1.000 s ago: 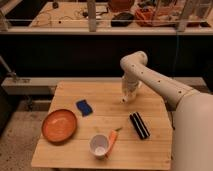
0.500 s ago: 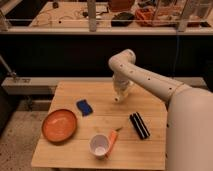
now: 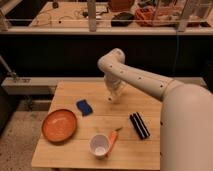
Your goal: Place the bottle in the ceramic bowl
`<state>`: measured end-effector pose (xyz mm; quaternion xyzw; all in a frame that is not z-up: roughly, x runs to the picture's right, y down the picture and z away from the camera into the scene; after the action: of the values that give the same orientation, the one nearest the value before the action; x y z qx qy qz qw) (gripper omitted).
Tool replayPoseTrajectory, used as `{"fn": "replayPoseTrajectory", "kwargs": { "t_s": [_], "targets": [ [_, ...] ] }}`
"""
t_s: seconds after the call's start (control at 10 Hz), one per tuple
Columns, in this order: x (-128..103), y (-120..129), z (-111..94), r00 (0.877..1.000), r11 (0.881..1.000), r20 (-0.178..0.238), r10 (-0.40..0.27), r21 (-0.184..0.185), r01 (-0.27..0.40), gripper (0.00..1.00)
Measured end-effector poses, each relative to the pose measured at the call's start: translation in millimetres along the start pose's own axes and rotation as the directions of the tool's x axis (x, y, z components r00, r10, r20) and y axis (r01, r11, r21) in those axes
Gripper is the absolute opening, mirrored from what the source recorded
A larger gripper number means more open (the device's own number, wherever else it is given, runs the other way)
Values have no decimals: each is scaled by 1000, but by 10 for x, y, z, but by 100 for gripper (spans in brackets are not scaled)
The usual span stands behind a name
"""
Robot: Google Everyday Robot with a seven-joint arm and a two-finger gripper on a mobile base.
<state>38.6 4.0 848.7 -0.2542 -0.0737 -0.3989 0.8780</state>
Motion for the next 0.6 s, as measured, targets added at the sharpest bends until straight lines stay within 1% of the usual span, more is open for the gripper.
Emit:
{"fn": "replayPoseTrajectory", "kwargs": {
  "t_s": [0.1, 0.3, 0.4, 0.6],
  "targets": [
    [-38, -45, -29, 1000, 1000, -11, -14, -1, 13, 1],
    [-42, -40, -57, 999, 1000, -22, -26, -5, 26, 1],
    [-80, -49, -76, 999, 999, -27, -41, -9, 41, 1],
    [-296, -219, -124, 996, 997, -40, -76, -5, 76, 1]
  ]
}}
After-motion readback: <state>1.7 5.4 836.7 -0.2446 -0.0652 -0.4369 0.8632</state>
